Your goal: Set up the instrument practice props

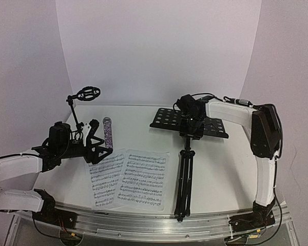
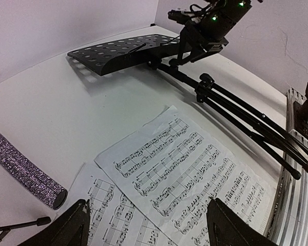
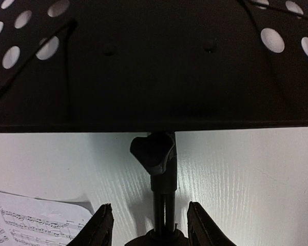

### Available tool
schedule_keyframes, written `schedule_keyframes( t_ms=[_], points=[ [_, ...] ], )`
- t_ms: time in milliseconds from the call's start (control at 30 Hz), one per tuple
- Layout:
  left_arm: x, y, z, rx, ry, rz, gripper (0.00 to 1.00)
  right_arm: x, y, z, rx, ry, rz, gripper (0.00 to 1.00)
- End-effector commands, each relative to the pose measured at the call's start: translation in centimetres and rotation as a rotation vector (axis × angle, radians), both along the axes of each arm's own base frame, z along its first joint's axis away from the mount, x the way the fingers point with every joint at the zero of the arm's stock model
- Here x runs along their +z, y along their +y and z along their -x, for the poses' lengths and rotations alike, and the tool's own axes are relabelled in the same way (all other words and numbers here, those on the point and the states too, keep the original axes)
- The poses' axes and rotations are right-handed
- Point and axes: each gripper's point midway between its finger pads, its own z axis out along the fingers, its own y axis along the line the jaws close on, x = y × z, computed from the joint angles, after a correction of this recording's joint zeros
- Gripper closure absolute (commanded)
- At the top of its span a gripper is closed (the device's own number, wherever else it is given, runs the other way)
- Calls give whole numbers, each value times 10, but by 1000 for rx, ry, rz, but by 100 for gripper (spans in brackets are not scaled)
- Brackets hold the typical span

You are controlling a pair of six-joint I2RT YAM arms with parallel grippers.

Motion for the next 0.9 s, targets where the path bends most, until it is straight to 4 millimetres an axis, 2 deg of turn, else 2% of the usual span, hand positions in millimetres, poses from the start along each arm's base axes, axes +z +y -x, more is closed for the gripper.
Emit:
schedule_keyframes(
  t_ms=[0, 400, 667, 733, 867],
  points=[
    [32, -10, -10, -26, -95, 48, 22, -19, -9, -2, -45, 18, 58, 55],
    [29, -8, -18, 0, -128, 28, 22, -59, -15, -10, -89, -32, 85, 56],
    [30, -5, -20, 17, -144, 19, 22, -88, -10, -9, -84, -25, 54, 52],
    [30, -5, -20, 19, -146, 18, 22, -91, -9, -12, -77, -29, 57, 57],
    [28, -5, -22, 27, -143, 13, 22, -94, -8, -13, -72, -33, 57, 76]
  ],
)
